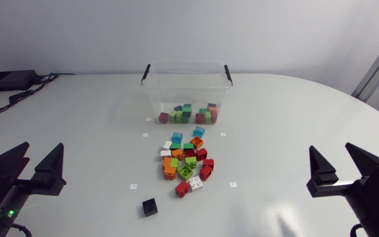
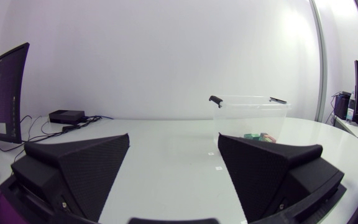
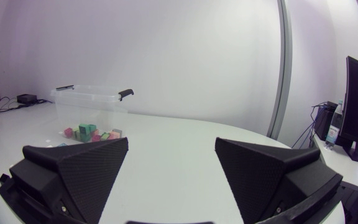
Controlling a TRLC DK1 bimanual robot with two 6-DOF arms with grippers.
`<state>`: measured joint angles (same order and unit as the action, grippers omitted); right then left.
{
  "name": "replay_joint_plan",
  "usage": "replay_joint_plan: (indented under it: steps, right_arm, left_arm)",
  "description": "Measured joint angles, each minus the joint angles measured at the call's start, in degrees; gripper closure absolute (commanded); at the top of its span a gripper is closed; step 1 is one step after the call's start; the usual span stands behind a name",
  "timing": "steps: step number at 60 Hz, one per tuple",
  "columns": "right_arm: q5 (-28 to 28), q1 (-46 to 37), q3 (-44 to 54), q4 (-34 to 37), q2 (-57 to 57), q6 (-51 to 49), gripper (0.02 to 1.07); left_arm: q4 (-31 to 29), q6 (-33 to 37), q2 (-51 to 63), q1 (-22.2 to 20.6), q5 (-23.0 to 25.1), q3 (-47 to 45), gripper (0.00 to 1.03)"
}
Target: Place the duplo bricks in the container
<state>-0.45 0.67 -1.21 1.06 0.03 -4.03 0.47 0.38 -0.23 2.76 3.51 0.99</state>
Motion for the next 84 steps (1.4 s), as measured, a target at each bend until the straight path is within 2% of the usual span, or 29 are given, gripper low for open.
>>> replay_joint_plan:
  steps: [52,60,72,84]
  right_arm:
    - [0.04,0.00,0.00,-0.02,-0.04,0.00,0.06]
    - [0.17,0.00,-0.09,-0.02,-0.04,0.00,0.06]
    - [0.22,0.02,-2.14,0.02,0.61,0.00,0.06]
    - [0.22,0.04,-7.08,-0.07,8.57,0.00,0.06]
  left_arm:
    - [-0.37,0.09,0.00,-1.07,-0.17,0.94,0.04]
    - [-1.27,0.09,1.33,-1.07,-0.20,3.96,0.04]
    - [-4.15,0.07,9.25,-1.09,-0.17,11.96,0.05]
    - [-7.56,0.04,17.14,-3.43,-0.15,18.93,0.07]
